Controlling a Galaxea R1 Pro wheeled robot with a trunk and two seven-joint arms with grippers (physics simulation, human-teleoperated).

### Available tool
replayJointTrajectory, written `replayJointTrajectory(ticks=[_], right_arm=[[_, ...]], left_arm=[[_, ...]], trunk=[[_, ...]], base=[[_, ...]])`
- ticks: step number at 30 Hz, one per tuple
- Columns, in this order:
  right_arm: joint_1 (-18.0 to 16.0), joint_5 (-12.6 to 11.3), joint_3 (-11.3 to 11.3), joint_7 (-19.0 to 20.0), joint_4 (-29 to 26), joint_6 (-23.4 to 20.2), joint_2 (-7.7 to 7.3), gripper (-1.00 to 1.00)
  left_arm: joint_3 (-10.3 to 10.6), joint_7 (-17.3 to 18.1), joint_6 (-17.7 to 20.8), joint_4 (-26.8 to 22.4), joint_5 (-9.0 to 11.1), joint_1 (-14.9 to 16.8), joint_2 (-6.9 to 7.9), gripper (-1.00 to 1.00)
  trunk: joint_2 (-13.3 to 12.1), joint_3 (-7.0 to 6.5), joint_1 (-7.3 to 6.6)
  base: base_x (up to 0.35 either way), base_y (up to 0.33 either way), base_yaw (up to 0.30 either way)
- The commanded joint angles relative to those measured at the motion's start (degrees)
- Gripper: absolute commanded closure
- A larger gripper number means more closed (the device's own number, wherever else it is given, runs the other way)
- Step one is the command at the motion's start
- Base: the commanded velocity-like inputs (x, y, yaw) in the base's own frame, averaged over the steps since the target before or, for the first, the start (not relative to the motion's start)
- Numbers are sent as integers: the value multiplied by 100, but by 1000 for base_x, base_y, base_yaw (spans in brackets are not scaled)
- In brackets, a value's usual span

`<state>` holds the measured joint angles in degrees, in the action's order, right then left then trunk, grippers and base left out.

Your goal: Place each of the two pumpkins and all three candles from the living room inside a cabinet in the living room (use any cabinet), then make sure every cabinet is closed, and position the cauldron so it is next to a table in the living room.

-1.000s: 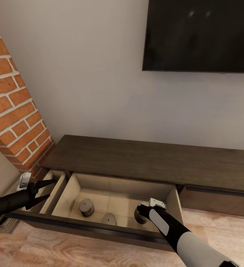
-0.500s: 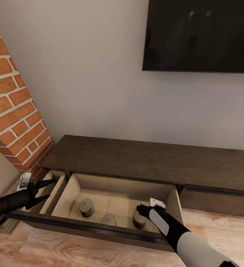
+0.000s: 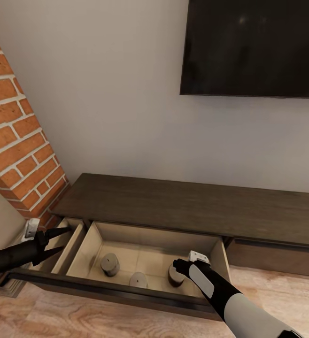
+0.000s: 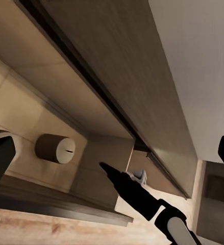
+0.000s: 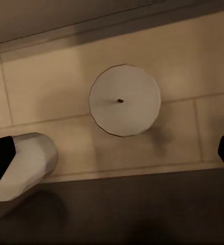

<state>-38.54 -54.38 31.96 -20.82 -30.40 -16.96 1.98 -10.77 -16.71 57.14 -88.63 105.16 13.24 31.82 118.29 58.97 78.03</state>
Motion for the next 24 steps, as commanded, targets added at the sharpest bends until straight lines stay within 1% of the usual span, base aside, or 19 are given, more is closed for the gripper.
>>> replayJointTrajectory(ticks=[1,10,16,24], right_arm=[[-4,-38,31,-42,-10,-13,-5,-100],[-3,-70,24,-43,-18,-106,-8,-100],[-4,-108,18,-45,-18,-114,-13,-100],[-4,-142,12,-38,-18,-114,-13,-100]], left_arm=[[-6,-60,17,0,57,3,0,-100],[12,-60,17,4,57,3,0,-100],[14,-60,17,4,57,3,0,-100],[14,-60,17,4,57,3,0,-100]], trunk=[[-39,-14,-23],[-400,-175,-221],[-641,-283,-353],[-962,-427,-528]], base=[[0,0,0],[-2,0,0],[-141,0,0],[-22,0,0]])
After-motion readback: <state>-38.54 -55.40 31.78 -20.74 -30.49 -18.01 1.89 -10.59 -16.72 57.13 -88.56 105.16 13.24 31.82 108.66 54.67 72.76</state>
